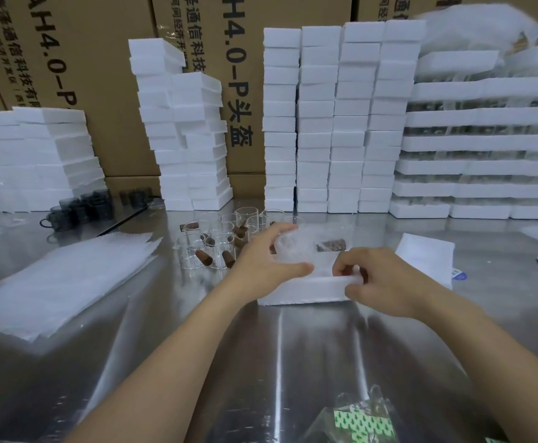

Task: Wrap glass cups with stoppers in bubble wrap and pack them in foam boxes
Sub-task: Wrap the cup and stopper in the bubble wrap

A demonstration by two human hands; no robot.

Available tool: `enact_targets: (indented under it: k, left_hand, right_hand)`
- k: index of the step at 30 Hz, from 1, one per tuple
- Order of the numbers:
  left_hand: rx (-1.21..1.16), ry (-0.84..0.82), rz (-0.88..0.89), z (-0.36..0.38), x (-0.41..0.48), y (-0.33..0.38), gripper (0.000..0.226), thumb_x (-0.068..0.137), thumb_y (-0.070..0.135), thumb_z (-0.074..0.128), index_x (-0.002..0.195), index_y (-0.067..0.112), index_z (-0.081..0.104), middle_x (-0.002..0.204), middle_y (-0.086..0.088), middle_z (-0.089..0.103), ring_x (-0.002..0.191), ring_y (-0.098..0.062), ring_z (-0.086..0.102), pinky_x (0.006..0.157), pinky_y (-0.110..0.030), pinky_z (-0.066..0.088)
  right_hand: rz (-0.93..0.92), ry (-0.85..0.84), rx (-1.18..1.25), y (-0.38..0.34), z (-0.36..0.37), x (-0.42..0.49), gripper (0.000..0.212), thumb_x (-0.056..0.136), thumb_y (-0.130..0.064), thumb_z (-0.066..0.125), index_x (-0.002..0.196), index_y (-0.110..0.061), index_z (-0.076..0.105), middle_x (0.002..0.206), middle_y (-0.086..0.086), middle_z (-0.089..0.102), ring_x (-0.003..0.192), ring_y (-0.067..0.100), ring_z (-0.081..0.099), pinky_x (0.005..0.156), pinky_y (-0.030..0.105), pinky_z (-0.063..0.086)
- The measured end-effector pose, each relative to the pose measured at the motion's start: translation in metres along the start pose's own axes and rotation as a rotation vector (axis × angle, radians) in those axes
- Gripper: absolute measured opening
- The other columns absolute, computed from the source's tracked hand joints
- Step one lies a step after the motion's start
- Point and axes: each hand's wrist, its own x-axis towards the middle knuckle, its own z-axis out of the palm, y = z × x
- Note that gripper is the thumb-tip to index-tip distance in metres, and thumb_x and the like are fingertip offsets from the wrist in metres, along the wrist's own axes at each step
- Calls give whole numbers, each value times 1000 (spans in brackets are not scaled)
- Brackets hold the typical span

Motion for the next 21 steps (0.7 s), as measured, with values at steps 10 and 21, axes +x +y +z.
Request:
enact_targets:
  k: [10, 21]
  left_hand:
    - [151, -115, -108, -7, 3, -7, 86, 55, 64, 83, 135, 54, 55, 135, 21, 60, 129, -16, 58, 109, -42, 49]
    - [228, -151, -25, -9, -6, 2, 91, 76, 87, 60, 158, 52, 41, 160, 19, 43, 154, -11, 31, 126, -45, 26]
  right_hand:
    - [35, -37, -29, 8, 5, 2, 15, 80, -23, 62, 88, -36, 62, 93, -17, 66, 75, -7, 54, 64, 22, 38]
    - [43, -45, -2, 6, 4, 2, 14, 80, -25, 62, 88, -35, 63, 95, -17, 68, 75, -8, 55, 65, 22, 39]
